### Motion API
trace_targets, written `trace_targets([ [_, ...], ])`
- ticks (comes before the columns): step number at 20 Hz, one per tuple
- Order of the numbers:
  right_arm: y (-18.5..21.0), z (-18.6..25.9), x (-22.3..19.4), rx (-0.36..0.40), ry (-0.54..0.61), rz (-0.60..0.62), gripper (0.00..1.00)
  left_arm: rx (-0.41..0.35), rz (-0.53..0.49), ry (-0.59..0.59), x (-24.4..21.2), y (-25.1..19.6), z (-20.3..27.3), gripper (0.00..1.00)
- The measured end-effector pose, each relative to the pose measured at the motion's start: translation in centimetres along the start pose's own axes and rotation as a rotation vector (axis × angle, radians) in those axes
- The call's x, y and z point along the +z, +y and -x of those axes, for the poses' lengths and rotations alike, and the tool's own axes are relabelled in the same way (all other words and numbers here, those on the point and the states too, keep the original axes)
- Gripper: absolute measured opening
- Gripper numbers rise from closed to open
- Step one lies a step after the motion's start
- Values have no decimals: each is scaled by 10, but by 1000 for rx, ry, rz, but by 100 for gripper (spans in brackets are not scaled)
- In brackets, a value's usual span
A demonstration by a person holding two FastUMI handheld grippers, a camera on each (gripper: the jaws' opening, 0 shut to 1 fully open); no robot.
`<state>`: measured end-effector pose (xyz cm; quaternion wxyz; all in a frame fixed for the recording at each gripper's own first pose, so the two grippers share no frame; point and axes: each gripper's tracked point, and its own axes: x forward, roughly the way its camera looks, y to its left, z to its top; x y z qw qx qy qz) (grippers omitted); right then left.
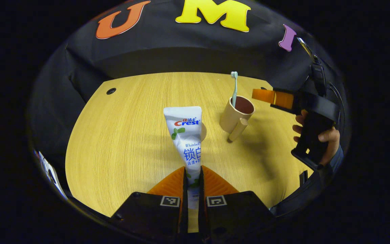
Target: Put the toothbrush and toothpaste on the desktop into the cup, then pick up the cup and place it on the coaster on the desktop.
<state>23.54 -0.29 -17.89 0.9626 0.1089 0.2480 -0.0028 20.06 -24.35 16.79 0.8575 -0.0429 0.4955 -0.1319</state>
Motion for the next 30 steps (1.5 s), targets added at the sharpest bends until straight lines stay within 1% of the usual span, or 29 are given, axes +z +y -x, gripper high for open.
trace_targets([
  [4, -10, 31, -12, -1, 14, 0, 92, -3, -27, -85, 25, -12, -4, 14],
  [6, -12, 47, -15, 3, 0, -1, 92, -4, -36, -144, 44, -16, -9, 14],
  [7, -13, 54, -15, 10, -24, -1, 91, -2, -39, -181, 54, -18, -10, 14],
  [9, -10, 70, -5, 35, -117, 6, 93, 8, -48, -257, 75, -20, -12, 14],
  [10, -12, 78, 1, 34, -164, 19, 93, 11, -52, -295, 86, -22, -12, 14],
  [11, -16, 83, 2, 19, -195, 39, 89, 13, -56, -336, 96, -23, -12, 14],
  [12, -20, 89, 2, 4, -213, 61, 93, 9, -59, -377, 105, -26, -12, 14],
  [16, -30, 110, 9, -34, -292, 95, 94, -14, -60, -521, 136, -42, -14, 14],
  [19, -40, 121, 5, -63, -312, 95, 94, -47, -44, -618, 154, -57, -17, 14],
  [24, -51, 130, 2, -72, -348, 84, 94, -71, -36, -712, 165, -82, -34, 15],
  [27, -56, 133, -1, -68, -351, 93, 93, -80, 4, -755, 172, -93, -44, 14],
  [28, -58, 134, -1, -66, -351, 99, 89, -77, 22, -762, 173, -94, -47, 15],
  [29, -60, 134, -2, -59, -349, 103, 94, -76, 38, -768, 176, -96, -50, 14],
  [30, -61, 134, -1, -57, -349, 103, 93, -73, 54, -769, 176, -97, -54, 14],
])
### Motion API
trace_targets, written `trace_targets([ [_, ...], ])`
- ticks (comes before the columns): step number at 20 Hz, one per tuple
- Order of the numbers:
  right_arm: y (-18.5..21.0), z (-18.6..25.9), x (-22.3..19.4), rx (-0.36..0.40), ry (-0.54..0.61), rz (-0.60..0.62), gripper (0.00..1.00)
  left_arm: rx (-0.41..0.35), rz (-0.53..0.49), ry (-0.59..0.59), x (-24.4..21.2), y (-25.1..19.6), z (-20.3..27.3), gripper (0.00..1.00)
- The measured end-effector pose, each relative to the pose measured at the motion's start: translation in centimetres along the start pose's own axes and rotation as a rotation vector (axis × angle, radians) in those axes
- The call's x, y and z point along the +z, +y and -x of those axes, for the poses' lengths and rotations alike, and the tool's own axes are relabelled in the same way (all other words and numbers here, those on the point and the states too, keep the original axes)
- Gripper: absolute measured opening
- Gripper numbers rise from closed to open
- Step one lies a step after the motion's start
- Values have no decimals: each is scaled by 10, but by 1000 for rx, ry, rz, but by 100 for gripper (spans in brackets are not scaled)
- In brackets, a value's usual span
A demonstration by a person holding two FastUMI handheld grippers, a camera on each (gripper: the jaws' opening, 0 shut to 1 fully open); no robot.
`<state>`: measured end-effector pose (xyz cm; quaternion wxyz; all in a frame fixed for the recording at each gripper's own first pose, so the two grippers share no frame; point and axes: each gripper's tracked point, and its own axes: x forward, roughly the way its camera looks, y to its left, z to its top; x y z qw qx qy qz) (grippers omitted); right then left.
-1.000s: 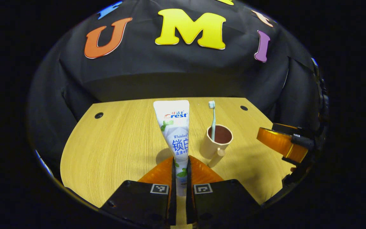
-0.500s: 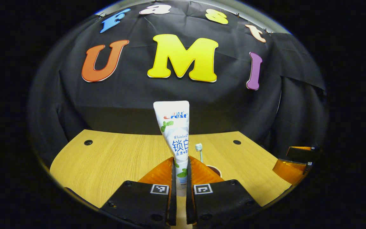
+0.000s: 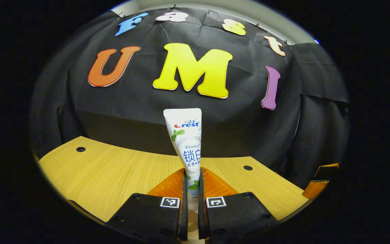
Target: Put the toothbrush and toothpaste on the desktop into the cup, then pick up the cup and place it on the coaster on the desktop.
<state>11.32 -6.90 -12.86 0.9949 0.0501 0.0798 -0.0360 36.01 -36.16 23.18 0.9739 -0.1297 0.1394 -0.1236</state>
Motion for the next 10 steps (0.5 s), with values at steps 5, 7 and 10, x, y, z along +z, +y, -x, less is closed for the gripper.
trace_targets([
  [5, -8, -5, 0, 23, 7, -9, 89, 46, 46, 50, -28, -4, -13, 15],
  [7, -11, -6, 3, 28, 2, -5, 94, 69, 41, 60, -34, -3, -16, 15],
  [10, -18, -7, 7, 30, -1, 2, 89, 91, 27, 94, -48, -4, -20, 15],
])
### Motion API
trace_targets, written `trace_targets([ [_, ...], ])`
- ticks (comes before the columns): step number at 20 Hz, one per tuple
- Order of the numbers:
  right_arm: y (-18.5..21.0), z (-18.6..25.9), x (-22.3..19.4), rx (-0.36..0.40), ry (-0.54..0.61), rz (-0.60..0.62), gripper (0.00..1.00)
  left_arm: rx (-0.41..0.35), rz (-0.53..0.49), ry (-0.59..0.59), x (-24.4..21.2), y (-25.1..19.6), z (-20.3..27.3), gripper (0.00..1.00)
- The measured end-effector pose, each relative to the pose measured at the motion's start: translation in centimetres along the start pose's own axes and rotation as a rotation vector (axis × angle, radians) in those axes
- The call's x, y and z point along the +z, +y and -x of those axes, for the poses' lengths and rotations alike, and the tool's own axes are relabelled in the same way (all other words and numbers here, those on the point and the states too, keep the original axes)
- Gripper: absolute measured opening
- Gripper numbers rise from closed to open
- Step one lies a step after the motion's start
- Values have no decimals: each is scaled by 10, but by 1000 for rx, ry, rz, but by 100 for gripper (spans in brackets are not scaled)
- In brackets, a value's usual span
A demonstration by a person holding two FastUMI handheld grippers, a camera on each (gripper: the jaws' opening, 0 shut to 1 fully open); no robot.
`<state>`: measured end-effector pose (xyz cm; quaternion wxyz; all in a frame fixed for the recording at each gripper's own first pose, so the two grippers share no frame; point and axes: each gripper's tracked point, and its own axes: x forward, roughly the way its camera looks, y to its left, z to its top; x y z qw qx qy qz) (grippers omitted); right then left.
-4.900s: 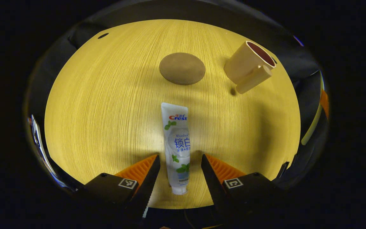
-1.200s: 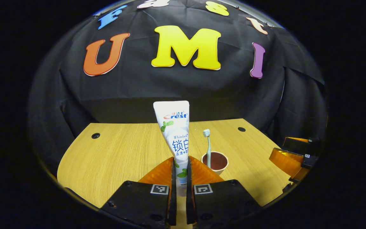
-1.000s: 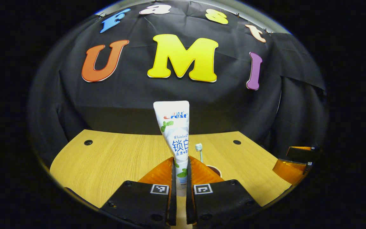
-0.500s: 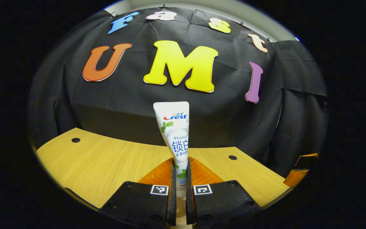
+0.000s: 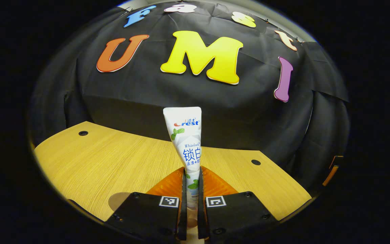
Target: Put the toothbrush and toothpaste on the desktop into the cup, then pick up the cup and place it on the coaster on the desktop.
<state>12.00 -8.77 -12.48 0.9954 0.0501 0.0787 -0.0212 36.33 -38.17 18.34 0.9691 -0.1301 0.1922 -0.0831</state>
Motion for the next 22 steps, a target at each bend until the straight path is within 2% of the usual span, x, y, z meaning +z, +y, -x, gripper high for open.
trace_targets([
  [3, -6, 2, 2, -8, -3, 1, 93, 21, -15, 21, -9, 2, -4, 17],
  [4, -8, 3, 4, -10, -7, 4, 89, 34, -17, 20, -9, 5, -4, 22],
  [5, -10, 4, 5, -14, -10, 7, 93, 27, -6, 21, -11, 5, -2, 26],
  [7, -11, 4, 5, -17, -10, 9, 94, 30, -2, 12, -8, 8, -3, 75],
  [8, -12, 4, 6, -19, -11, 10, 89, 34, -16, 22, -12, 7, -2, 99],
  [13, -13, 6, 9, -24, -6, 16, 89, -4, -30, 44, -12, 3, 15, 99],
  [15, -12, 7, 10, -26, 1, 24, 93, -17, -46, 43, -7, 1, 25, 99],
  [22, 9, -2, 5, -1, 78, 9, 93, -46, -110, 9, 30, 16, 70, 98],
])
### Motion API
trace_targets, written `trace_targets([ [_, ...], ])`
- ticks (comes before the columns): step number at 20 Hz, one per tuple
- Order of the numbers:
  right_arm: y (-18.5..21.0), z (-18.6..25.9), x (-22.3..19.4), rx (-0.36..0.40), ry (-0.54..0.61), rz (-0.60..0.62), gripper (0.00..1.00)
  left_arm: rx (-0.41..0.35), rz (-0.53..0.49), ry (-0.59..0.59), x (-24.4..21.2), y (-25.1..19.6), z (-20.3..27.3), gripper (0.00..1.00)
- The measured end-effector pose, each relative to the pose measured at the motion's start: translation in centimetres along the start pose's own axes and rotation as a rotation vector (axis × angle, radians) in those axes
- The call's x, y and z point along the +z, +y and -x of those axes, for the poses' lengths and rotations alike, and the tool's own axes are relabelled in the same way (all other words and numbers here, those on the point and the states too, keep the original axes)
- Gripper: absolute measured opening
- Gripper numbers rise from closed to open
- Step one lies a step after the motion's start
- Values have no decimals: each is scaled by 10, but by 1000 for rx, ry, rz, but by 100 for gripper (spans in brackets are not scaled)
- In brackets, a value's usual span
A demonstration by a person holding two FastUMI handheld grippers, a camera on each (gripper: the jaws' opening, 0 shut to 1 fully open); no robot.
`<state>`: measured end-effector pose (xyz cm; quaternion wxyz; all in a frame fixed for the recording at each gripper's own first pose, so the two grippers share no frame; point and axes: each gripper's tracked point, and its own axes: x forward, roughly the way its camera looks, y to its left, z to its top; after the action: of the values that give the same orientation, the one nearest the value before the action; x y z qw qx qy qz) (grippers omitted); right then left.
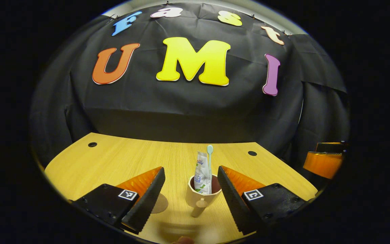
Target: Put the toothbrush and toothpaste on the desktop into the cup, then pick up the cup and place it on the coaster on the desktop.
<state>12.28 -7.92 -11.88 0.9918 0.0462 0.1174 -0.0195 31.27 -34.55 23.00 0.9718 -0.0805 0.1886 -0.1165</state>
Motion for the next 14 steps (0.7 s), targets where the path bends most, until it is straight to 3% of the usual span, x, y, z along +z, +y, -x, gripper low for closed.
trace_targets([
  [1, 6, -2, -4, 3, 28, 5, 89, 3, -14, -8, 5, 6, 6, 98],
  [3, 23, -6, -7, 29, 64, 6, 93, 12, -27, -8, 12, 20, 20, 98],
  [8, 62, -26, -18, 60, 163, 1, 89, 53, -49, -58, 42, 61, 51, 98],
  [10, 78, -33, -20, 75, 197, -14, 93, 74, -65, -87, 57, 78, 65, 98],
  [13, 93, -47, -37, 59, 269, 4, 89, 128, -91, -159, 83, 105, 87, 98],
  [14, 98, -52, -43, 55, 299, 1, 93, 133, -95, -175, 91, 110, 93, 98],
])
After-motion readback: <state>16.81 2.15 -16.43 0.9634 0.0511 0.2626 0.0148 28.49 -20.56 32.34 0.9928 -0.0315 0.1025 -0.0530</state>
